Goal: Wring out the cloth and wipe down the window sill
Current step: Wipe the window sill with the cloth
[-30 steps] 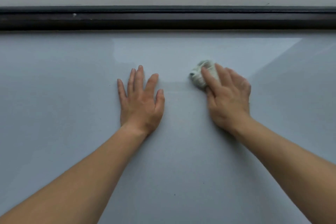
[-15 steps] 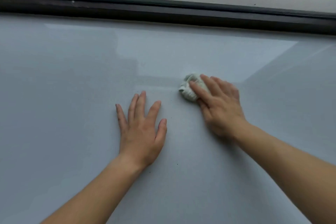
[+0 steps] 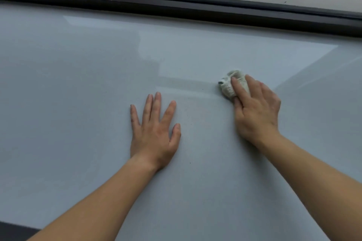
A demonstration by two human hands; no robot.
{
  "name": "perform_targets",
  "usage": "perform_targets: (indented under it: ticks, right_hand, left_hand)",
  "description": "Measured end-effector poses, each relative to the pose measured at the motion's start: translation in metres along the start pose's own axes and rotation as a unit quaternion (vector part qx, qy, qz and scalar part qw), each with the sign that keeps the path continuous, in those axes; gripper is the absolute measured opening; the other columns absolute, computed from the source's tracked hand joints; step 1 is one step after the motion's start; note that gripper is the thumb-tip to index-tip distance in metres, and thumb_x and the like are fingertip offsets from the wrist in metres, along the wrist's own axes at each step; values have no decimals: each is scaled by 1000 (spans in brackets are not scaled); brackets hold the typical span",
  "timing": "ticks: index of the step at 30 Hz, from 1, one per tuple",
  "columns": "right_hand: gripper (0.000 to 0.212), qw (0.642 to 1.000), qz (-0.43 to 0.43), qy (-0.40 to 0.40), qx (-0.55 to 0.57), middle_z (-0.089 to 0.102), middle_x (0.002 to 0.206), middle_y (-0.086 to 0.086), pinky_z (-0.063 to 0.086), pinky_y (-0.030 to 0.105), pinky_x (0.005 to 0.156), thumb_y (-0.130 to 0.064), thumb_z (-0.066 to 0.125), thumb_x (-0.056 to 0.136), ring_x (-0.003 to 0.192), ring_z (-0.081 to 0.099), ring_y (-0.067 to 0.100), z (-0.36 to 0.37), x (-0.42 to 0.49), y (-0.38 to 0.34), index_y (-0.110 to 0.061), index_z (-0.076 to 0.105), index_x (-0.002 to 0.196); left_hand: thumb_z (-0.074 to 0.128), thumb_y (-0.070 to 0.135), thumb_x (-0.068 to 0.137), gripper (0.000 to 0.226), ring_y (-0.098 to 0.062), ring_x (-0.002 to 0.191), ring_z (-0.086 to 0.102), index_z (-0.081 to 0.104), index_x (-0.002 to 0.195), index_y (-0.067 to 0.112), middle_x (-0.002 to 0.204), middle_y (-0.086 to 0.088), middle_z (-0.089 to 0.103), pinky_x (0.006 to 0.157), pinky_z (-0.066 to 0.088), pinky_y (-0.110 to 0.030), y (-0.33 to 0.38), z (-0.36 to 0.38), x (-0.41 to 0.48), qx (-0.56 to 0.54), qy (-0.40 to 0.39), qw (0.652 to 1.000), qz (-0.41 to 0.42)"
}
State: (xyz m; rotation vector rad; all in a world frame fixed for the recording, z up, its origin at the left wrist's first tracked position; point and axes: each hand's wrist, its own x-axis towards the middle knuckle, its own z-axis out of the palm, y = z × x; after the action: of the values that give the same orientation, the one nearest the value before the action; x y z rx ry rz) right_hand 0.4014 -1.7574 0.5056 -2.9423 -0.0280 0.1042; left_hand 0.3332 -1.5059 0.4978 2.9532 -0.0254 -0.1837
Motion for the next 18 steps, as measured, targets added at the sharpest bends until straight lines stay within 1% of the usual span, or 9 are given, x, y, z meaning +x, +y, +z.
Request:
perform_targets:
  ticks: [2,3,4,7,9,12,14,16,18]
  right_hand:
    - [50,997,74,22,11,24,161,-2,12,47,115,-35,38,100,144,20,27,4,-4,-14,-45,31,149]
    - [52,997,76,26,13,24,161,-2,12,48,114,-34,40,99,144,21,27,7,-16,-25,-44,31,149]
    - [54,998,52,27,15,26,160,-1,13,48,114,-33,42,97,143,22,27,11,-33,-37,-43,33,149]
    - [57,994,-106,9,-2,35,156,1,18,47,112,-34,46,90,140,31,30,18,-83,-43,-40,41,146]
    - [55,990,-143,-5,-8,38,155,1,21,46,111,-35,46,91,139,35,31,15,-83,-24,-40,43,145]
    - [52,1000,4,19,7,34,157,1,17,46,113,-34,43,95,140,30,30,11,-67,-16,-41,40,146]
    - [51,996,80,44,15,31,158,0,15,47,114,-34,41,97,142,26,29,15,-75,-37,-42,37,147]
    - [52,997,44,57,9,33,157,1,18,50,112,-35,42,96,140,29,30,23,-105,-60,-39,40,147]
    - [53,998,-50,43,-4,37,155,1,21,50,111,-37,43,94,139,33,30,29,-141,-67,-38,42,146]
  left_hand:
    - [23,53,94,64,-17,151,-12,17,154,32,166,-6,-2,118,-5,-60,-1,0,0,-3,-1,1000,2]
    - [22,53,94,64,-18,151,-12,17,155,32,166,-6,-2,118,-6,-60,-2,0,-1,-4,-3,1000,4]
    - [22,53,94,65,-18,151,-12,16,155,32,166,-6,-3,117,-6,-60,-2,0,0,-3,-4,1000,5]
    - [21,52,93,65,-18,151,-14,12,155,33,166,-6,-6,117,-7,-60,-2,0,1,11,-10,1000,3]
    - [20,51,93,65,-19,150,-15,11,155,33,165,-6,-7,116,-8,-61,-4,0,1,14,-12,1000,4]
    - [19,50,93,65,-20,151,-13,10,155,34,165,-7,-6,116,-8,-61,-4,0,0,14,-12,1000,7]
    - [20,49,94,64,-21,151,-12,11,155,33,165,-7,-5,116,-8,-62,-3,0,0,19,-12,1000,7]
    - [26,47,96,62,-21,151,-11,13,155,34,165,-7,-4,116,-10,-61,-3,0,1,10,-14,1000,7]
    - [34,45,97,59,-17,151,-9,21,153,34,166,-4,-1,116,-13,-57,-5,-3,3,-43,-16,999,2]
